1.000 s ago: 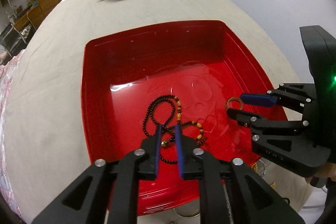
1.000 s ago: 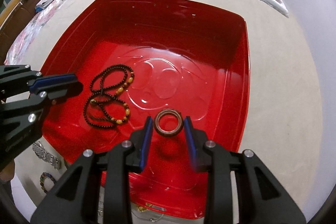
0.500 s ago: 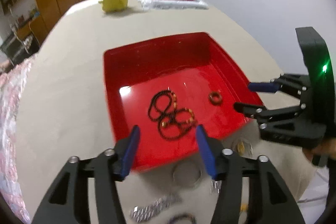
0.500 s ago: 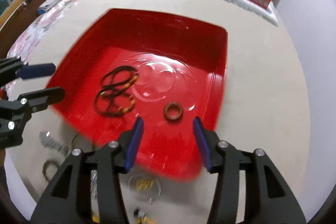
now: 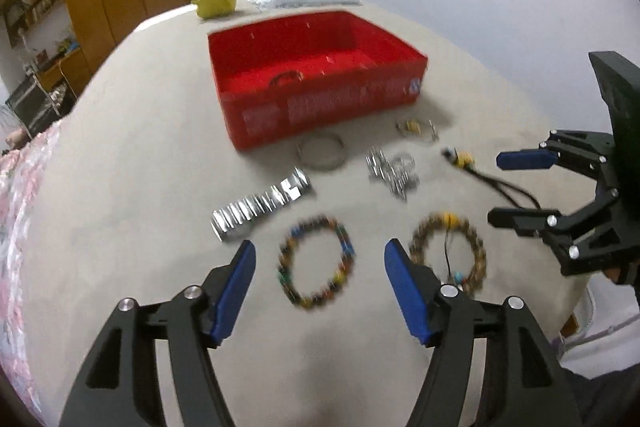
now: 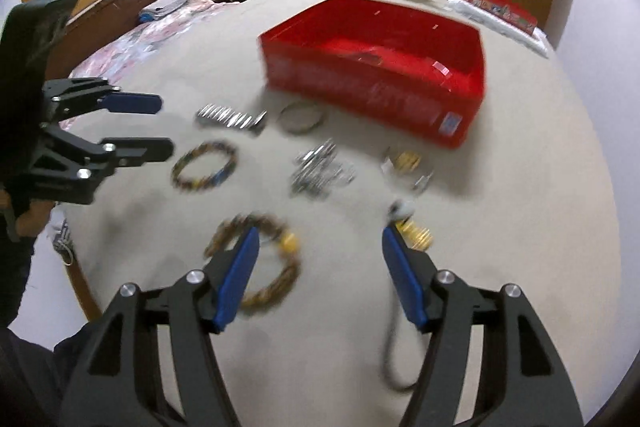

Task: Organize jewelry
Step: 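Grasp the multicolour bead bracelet with the left tool while the right tool grasps the black cord pendant, then carry the bracelet and pendant with both tools over the red tray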

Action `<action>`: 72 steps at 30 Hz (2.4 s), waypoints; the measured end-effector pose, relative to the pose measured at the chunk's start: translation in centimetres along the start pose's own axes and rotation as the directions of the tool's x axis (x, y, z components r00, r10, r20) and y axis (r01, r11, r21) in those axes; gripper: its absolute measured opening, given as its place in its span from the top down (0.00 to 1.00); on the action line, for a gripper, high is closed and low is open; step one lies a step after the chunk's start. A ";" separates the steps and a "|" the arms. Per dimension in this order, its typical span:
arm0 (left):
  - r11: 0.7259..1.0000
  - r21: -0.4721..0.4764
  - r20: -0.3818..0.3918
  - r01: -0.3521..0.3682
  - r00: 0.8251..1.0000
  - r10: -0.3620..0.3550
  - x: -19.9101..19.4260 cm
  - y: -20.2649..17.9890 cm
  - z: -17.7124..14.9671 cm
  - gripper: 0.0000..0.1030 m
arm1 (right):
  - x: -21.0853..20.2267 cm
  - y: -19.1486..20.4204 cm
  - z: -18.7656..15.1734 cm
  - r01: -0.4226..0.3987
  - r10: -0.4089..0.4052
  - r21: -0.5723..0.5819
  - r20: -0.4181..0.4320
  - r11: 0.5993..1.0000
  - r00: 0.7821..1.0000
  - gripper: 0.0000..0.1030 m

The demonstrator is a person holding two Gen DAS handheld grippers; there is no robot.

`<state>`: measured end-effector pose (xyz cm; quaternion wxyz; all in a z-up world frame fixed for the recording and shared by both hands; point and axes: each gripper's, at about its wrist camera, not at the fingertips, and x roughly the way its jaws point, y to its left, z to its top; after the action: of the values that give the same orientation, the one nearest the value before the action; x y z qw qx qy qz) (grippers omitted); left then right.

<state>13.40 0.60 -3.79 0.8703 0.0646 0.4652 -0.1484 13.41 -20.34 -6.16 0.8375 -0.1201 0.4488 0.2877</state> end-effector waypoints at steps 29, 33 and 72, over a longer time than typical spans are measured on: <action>0.999 -0.042 -0.031 0.011 0.999 -0.012 3.6 0.4 -1.5 0.46 | 0.2 -2.4 -2.7 -0.012 0.012 0.129 0.000 0.992 1.000 0.44; 0.997 -0.076 -0.023 -0.014 1.000 0.012 3.9 1.4 -0.6 0.43 | 0.1 -2.5 -2.6 -0.016 0.015 0.128 0.008 0.992 1.000 0.44; 0.998 -0.061 0.149 0.013 0.989 -0.004 -2.9 -1.2 1.7 0.93 | -2.0 -4.7 0.7 0.024 -0.029 0.077 0.060 0.997 0.998 0.98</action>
<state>12.82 -0.37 -0.44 0.9036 0.0243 0.4035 -0.1420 15.77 -24.51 -4.43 0.8585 -0.0852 0.4320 0.2628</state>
